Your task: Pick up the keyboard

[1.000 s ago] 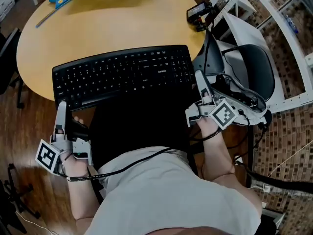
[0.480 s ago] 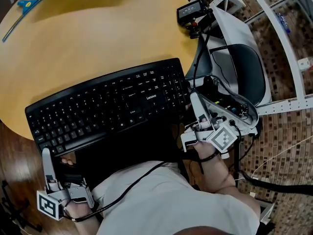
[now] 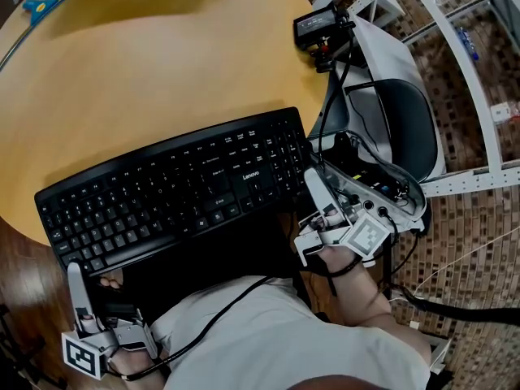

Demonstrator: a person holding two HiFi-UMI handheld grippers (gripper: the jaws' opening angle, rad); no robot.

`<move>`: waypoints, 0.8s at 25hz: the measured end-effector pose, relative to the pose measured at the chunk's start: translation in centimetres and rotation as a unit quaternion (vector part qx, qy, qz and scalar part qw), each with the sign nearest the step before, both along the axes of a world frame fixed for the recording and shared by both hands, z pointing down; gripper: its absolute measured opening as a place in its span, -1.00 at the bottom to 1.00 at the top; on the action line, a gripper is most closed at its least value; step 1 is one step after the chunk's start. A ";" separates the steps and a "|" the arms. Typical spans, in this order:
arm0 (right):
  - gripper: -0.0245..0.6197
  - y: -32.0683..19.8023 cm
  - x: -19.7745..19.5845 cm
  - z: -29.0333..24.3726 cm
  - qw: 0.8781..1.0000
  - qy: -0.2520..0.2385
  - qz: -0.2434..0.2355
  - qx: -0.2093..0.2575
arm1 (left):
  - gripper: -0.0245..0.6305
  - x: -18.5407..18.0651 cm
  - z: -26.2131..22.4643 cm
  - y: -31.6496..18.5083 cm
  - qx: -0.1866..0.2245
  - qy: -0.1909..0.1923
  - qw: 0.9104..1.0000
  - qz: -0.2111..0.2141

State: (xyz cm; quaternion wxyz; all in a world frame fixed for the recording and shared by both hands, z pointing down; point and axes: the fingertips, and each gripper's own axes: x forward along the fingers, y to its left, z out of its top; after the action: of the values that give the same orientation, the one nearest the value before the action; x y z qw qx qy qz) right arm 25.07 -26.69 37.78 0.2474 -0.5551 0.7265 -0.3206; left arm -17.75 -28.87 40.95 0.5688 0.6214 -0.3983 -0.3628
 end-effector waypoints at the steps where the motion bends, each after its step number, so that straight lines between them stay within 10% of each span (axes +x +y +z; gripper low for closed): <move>1: 0.00 -0.1 -0.2 0.0 1.000 -0.002 -0.003 -0.002 | -0.51 0.0 0.0 0.0 0.000 -0.001 1.000 0.001; 20: -0.34 -1.0 -1.4 -0.6 1.000 0.012 -0.017 -0.014 | -0.51 0.0 -0.4 -0.6 0.019 -0.001 1.000 0.004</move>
State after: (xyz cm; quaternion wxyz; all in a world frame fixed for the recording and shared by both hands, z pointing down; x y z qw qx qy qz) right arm 23.70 -27.73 37.21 0.2251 -0.5496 0.7344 -0.3285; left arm -17.75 -29.43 40.57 0.5577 0.6341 -0.3895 -0.3676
